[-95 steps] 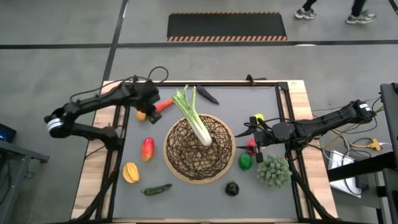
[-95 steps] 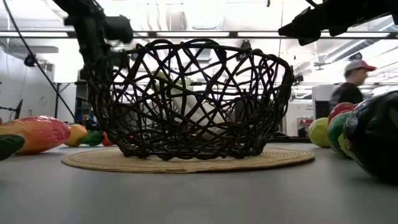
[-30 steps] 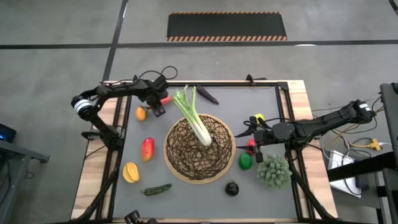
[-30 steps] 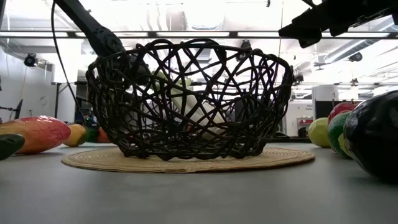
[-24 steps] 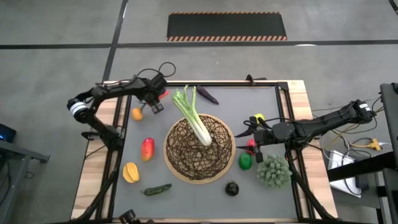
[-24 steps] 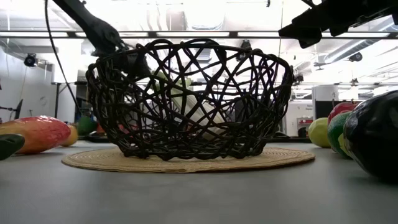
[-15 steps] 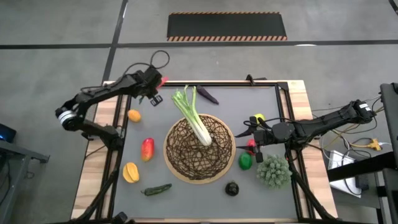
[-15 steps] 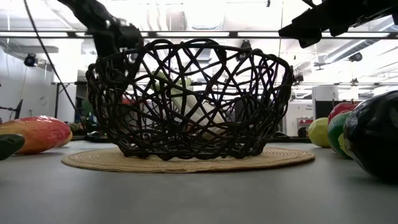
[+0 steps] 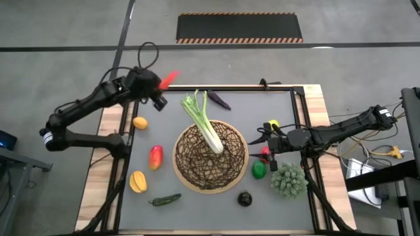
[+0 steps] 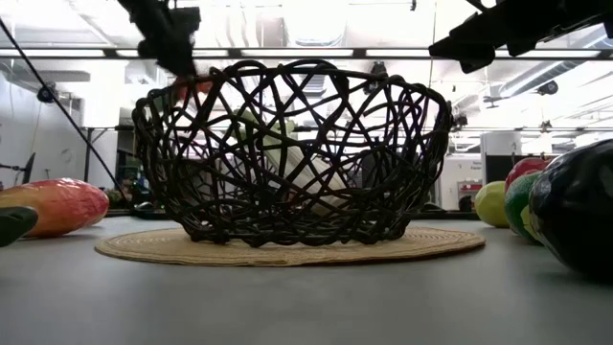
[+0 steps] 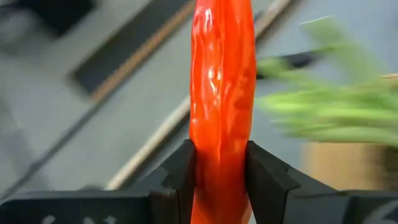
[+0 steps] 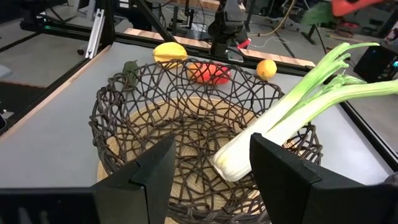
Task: Build produce basket
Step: Put the carrot into the wire basket
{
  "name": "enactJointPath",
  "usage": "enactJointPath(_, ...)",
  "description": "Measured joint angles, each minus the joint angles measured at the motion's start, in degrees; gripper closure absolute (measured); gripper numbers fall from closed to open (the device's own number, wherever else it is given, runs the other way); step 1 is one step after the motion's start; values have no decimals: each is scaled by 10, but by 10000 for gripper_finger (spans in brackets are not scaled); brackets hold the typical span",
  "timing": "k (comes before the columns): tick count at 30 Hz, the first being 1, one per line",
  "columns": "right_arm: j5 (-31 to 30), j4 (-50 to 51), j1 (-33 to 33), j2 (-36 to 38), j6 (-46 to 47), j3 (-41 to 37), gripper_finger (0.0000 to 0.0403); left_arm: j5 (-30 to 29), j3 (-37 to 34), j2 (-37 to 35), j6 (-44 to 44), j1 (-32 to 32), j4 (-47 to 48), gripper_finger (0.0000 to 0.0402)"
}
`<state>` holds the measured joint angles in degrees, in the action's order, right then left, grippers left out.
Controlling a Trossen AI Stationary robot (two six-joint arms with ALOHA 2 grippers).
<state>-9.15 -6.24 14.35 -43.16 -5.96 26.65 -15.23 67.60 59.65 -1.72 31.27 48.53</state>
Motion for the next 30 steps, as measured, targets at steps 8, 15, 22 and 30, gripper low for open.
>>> enactJointPath(8,0,4,0,0,4,0,213,178,51,20,84,-175,2,307)
enactJointPath(15,0,6,0,0,4,0,213,188,150,119,209,-300,58,307)
enactJointPath(22,0,15,0,0,4,0,213,176,307,307,191,-329,328,307)
enactJointPath(30,0,17,0,0,0,0,213,146,420,473,13,-329,412,307)
